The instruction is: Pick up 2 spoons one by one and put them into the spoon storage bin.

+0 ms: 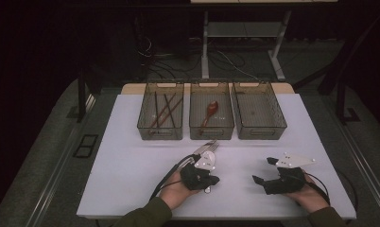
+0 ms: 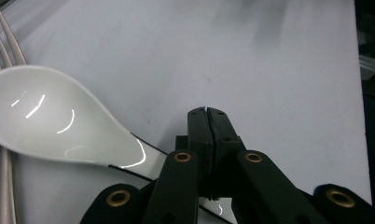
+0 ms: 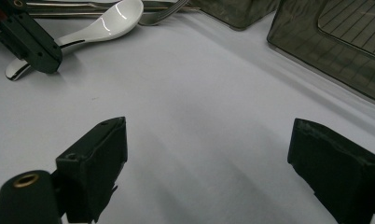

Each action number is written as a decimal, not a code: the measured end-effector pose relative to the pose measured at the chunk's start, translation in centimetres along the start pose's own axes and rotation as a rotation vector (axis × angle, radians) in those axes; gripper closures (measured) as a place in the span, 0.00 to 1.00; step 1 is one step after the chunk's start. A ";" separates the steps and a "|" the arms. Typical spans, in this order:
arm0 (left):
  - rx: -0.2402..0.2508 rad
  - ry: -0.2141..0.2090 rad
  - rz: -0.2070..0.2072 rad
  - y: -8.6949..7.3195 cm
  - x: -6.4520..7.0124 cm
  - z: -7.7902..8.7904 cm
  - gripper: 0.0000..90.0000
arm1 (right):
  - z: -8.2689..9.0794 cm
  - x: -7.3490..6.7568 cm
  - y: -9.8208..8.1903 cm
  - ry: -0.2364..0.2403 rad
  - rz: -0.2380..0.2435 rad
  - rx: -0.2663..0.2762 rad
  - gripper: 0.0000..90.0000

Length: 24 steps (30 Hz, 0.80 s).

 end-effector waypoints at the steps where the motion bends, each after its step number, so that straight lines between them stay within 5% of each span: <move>1: 0.001 -0.001 0.007 0.0 0.0 0.1 0.99 | 0.0 0.0 0.0 -0.001 -0.001 0.000 0.13; 12: -0.050 0.040 -0.026 -0.9 -0.2 1.1 0.99 | 0.0 0.1 0.0 -0.001 -0.001 -0.001 0.13; 24: -0.070 0.063 0.026 -2.3 -1.2 3.0 0.98 | 0.0 0.1 -0.1 -0.005 0.006 -0.005 0.13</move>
Point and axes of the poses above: each handheld gripper's, and its own axes: z roughly backward along the jaws, y roughly out of its top, x roughly to its right, the point moved 1 cm from there along -z, roughly forward along the jaws, and after that the axes turned 1 degree about -z, right-handed, at the moved point
